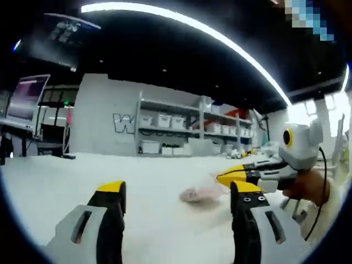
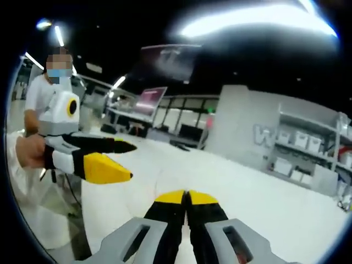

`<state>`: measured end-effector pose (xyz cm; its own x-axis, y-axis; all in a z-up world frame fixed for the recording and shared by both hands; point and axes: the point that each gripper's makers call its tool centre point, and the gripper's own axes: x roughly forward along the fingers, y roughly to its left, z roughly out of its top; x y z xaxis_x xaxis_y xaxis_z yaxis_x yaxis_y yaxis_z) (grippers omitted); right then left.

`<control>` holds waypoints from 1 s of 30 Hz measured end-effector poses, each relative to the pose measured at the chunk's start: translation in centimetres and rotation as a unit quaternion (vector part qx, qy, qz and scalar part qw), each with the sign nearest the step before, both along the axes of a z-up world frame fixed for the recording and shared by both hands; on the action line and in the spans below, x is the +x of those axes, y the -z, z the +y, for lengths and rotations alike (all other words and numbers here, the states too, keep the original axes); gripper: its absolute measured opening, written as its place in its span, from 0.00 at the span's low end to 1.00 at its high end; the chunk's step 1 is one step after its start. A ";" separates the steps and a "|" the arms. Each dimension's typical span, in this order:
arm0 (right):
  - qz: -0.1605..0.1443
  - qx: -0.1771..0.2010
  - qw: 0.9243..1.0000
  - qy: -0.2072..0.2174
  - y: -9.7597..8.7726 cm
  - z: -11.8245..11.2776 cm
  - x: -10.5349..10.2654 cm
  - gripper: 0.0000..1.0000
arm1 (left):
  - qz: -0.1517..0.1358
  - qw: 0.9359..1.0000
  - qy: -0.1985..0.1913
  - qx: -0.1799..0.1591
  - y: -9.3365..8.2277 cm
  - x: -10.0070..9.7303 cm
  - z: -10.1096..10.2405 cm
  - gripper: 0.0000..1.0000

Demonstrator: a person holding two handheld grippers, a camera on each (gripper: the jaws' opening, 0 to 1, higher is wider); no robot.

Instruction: Open the resealable bag by pulling the two sides of the seal apart until the entire bag opening is separated and visibly accessible.

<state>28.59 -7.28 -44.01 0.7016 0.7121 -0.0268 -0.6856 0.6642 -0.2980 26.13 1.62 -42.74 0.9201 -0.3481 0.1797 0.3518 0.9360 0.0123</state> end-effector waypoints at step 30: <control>-0.028 0.021 0.999 0.013 -2.2 -0.2 -0.1 0.00 | -0.009 1.000 -0.024 0.017 0.3 -0.6 1.1 0.95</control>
